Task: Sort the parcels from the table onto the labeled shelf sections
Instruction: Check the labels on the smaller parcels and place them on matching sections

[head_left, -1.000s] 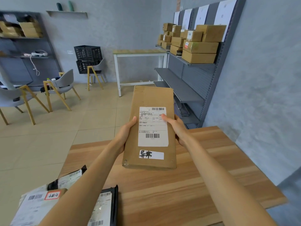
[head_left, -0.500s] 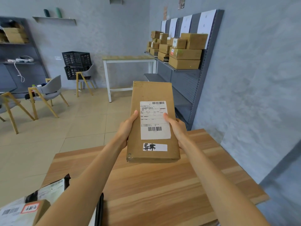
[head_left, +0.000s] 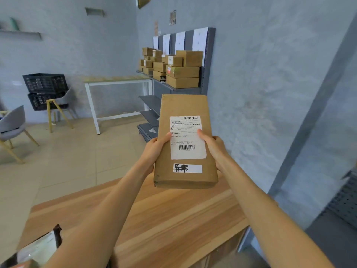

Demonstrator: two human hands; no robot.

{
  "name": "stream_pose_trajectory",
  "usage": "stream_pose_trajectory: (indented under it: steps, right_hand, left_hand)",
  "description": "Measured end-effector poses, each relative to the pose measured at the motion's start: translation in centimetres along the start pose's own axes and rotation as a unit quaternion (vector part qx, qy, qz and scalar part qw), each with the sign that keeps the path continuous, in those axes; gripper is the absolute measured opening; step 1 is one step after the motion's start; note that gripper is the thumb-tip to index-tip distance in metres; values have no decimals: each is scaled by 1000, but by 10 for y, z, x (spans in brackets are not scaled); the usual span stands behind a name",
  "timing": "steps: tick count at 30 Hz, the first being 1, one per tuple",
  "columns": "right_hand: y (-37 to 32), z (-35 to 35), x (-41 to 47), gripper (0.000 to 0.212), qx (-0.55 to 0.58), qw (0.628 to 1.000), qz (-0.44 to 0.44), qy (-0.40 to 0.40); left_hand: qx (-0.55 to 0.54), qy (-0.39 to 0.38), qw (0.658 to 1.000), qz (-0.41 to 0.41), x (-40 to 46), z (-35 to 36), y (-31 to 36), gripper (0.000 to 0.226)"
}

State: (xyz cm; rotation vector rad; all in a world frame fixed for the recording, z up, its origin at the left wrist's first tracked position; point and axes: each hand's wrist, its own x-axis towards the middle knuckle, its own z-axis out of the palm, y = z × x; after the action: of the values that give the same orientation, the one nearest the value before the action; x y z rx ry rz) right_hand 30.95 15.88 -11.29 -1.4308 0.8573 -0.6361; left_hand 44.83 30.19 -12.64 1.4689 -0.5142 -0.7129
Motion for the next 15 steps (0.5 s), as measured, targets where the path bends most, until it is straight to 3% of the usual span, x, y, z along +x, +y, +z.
stream_pose_trajectory:
  steps: [5,8,12,15]
  right_hand:
    - [-3,-28,-57,68,3,999,9,39]
    - [-4,-50,-91,82,5,998,12,68]
    - [-12,-88,-143,82,9,991,7,132]
    - [-22,-121,-184,66,17,983,-5,185]
  left_hand:
    - [7,-45,999,1,-28,18,7,63]
    - [18,-92,995,13,-50,35,13,73]
    - [30,-157,987,24,-82,72,25,51]
    - [23,-204,978,19,-105,110,37,55]
